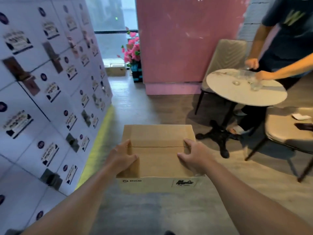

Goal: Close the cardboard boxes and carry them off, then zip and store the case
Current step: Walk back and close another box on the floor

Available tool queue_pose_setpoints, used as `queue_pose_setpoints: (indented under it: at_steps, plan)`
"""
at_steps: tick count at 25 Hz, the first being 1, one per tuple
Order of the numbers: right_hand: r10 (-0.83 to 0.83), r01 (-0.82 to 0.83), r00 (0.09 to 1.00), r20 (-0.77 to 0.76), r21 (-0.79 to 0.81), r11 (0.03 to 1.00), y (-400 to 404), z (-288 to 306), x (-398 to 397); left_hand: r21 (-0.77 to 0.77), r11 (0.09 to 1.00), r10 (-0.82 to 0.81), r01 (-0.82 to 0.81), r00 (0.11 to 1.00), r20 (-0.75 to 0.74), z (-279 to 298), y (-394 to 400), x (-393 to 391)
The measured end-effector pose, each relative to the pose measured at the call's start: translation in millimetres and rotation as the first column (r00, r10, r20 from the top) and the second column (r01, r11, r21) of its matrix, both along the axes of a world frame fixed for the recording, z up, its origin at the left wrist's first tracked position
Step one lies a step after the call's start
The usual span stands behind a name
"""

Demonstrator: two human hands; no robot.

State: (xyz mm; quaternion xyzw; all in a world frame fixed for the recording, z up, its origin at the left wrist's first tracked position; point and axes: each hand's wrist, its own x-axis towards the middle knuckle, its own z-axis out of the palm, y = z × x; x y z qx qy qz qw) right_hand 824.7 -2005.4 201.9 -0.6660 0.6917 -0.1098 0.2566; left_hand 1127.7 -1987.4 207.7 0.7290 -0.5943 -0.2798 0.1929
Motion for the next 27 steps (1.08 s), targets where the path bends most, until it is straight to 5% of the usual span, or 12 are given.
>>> queue_pose_setpoints:
  at_steps: [10,27]
  plan:
    - [0.215,-0.215,0.977,-0.017,-0.001,0.977,-281.4,9.2,94.4,-0.060,0.984,0.160,-0.166,0.983,-0.086,-1.7,-221.8,91.6]
    - [0.194,-0.194,0.981,-0.006,0.006,0.981,-810.3,-8.1,228.0,-0.061,0.988,0.143,-0.144,0.990,-0.019,-15.6,-750.8,226.2]
